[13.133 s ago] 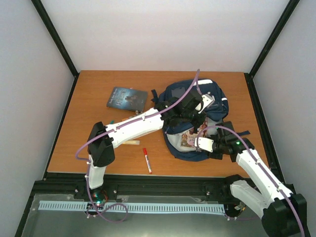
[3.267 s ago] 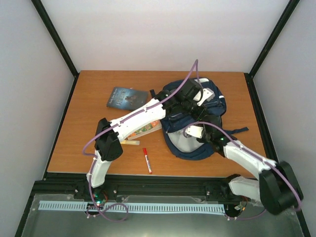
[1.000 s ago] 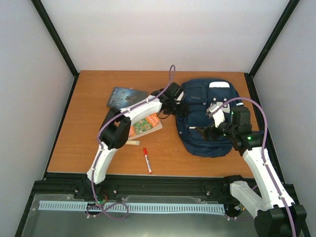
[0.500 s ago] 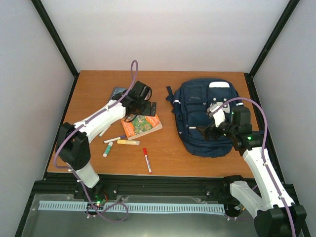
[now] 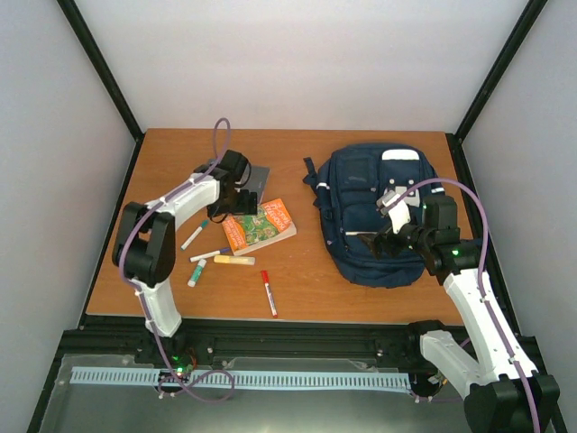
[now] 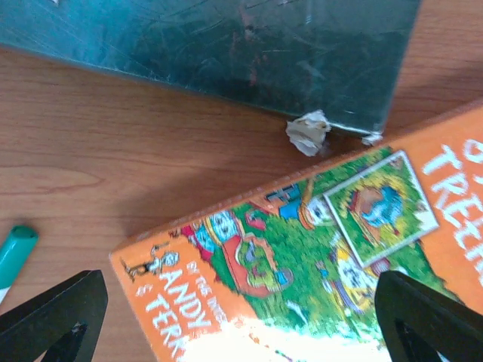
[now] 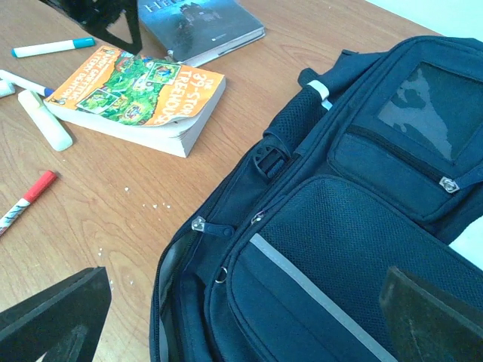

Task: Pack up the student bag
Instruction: Move the book to the center of the board.

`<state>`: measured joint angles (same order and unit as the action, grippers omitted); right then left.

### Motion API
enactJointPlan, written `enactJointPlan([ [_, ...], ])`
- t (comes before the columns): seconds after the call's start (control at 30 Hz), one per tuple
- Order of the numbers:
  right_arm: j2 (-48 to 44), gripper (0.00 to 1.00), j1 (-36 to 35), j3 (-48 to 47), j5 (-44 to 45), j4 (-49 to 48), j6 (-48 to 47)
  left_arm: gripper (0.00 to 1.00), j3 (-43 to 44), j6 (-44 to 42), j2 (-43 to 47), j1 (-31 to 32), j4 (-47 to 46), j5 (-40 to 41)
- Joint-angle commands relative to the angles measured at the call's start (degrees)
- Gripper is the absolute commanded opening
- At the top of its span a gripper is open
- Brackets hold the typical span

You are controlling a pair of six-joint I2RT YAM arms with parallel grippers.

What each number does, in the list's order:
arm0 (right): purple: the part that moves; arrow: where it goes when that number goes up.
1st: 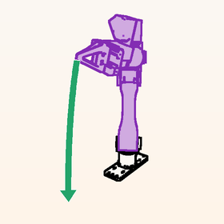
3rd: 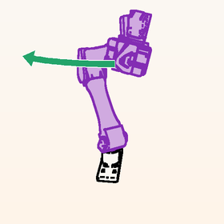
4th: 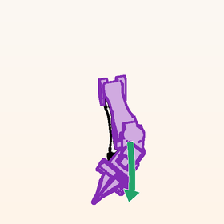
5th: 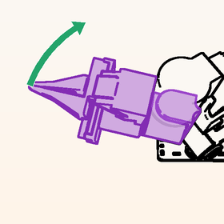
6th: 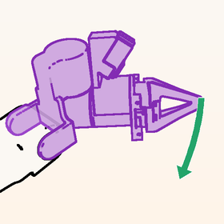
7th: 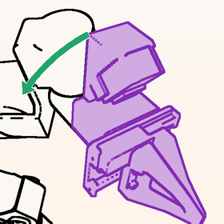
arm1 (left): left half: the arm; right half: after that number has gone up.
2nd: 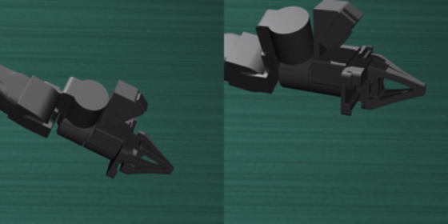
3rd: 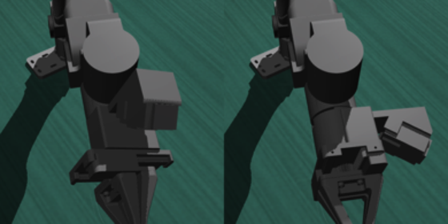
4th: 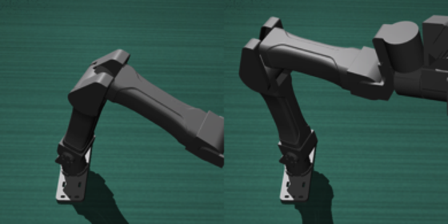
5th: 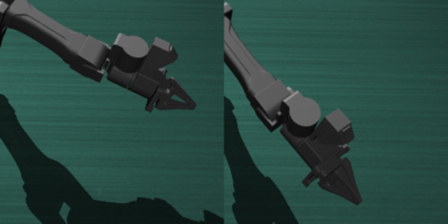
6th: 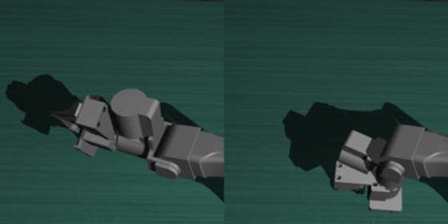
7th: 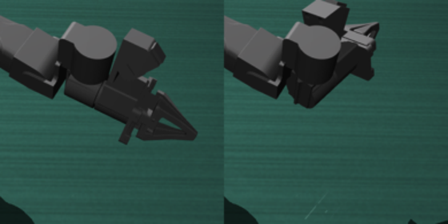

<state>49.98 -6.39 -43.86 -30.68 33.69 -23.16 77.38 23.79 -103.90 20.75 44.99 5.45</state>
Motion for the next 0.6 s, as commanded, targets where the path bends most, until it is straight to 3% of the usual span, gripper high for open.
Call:
enactJointPlan([
  [0.0, -0.3, 1.0, 0.4, -0.1, -2.1, 0.4, -1.1, 1.0, 3.8, 0.5, -4.1, -2.2, 1.2, -3.7],
  [0.3, -0.1, 1.0, 0.4, -0.2, -3.2, 1.0, -1.8, 1.0, 9.0, 0.5, -10.4, -3.7, 3.0, 1.3],
  [0.57, -0.5, 1.0, 0.4, -0.3, -3.5, 1.4, -2.2, 1.0, 9.4, -2.1, -13.0, -3.6, 3.3, -7.0],
])
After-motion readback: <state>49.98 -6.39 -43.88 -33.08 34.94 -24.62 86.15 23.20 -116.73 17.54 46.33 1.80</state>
